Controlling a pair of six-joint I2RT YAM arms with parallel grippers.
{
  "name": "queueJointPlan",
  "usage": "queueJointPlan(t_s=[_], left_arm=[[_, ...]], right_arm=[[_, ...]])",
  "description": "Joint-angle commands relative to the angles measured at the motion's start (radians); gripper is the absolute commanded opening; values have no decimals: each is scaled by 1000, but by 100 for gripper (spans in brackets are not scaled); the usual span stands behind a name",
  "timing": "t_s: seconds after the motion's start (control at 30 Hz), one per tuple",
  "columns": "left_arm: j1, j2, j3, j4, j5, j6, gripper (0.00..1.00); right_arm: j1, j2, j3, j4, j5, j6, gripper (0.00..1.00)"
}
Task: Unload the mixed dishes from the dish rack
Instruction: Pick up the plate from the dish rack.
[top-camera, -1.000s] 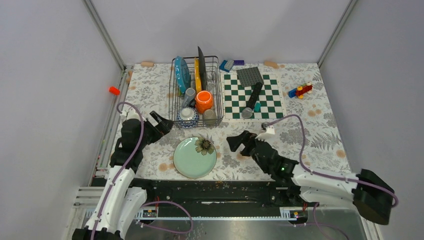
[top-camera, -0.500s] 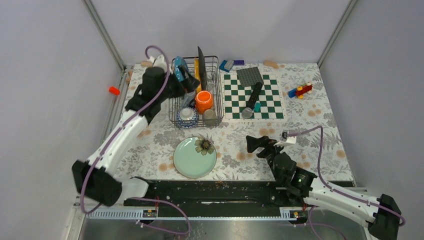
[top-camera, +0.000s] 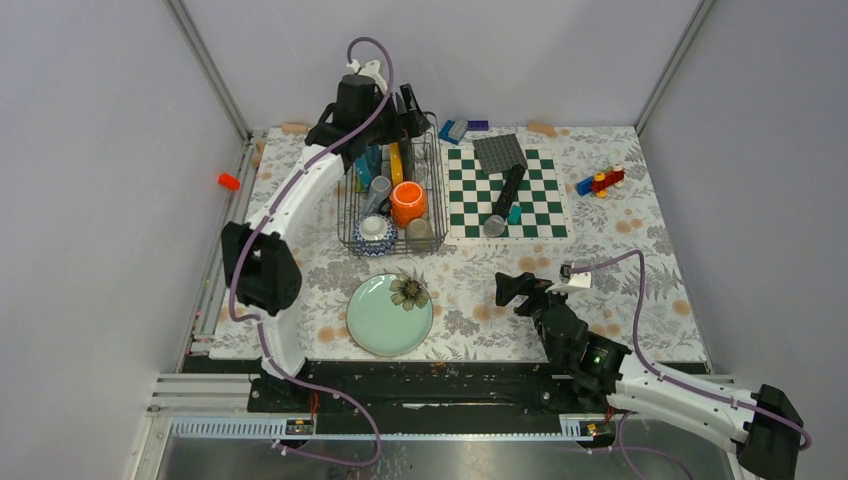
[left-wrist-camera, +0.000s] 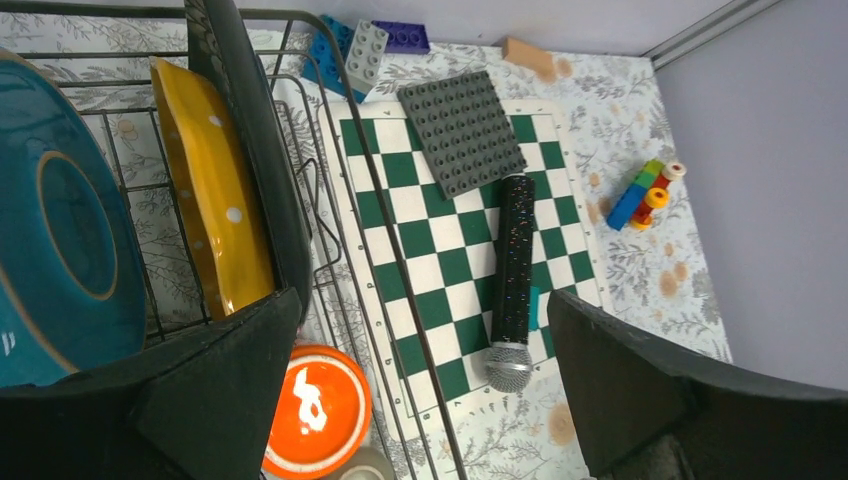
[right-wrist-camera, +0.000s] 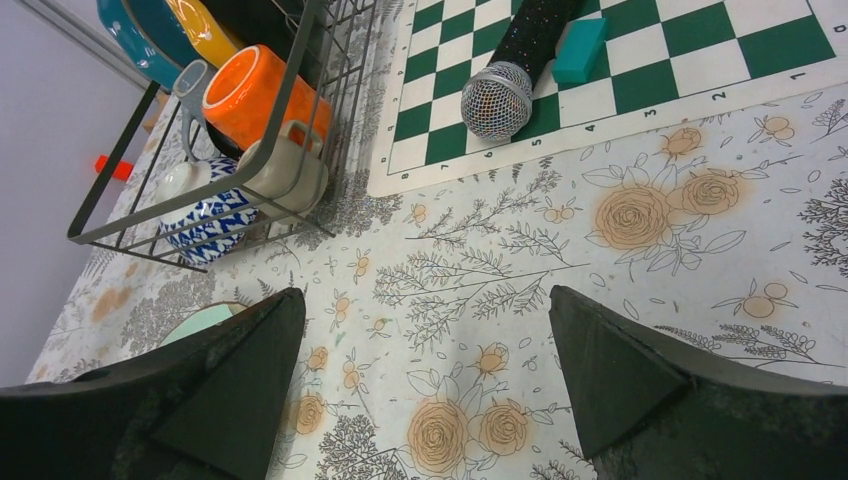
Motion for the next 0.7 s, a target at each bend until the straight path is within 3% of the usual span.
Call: queueJointPlan(t_s=[0.0, 0.33, 0.67], left_arm=[[-4, 55, 117, -24, -9, 38, 99], [-4, 99, 129, 3, -95, 39, 98], [-4, 189, 207, -18, -65, 26, 97]], right_arm=[[6, 12, 5, 29, 59, -8, 100], [6, -4, -7, 30, 81, -12, 100], [6, -26, -12, 9, 98, 1, 100]])
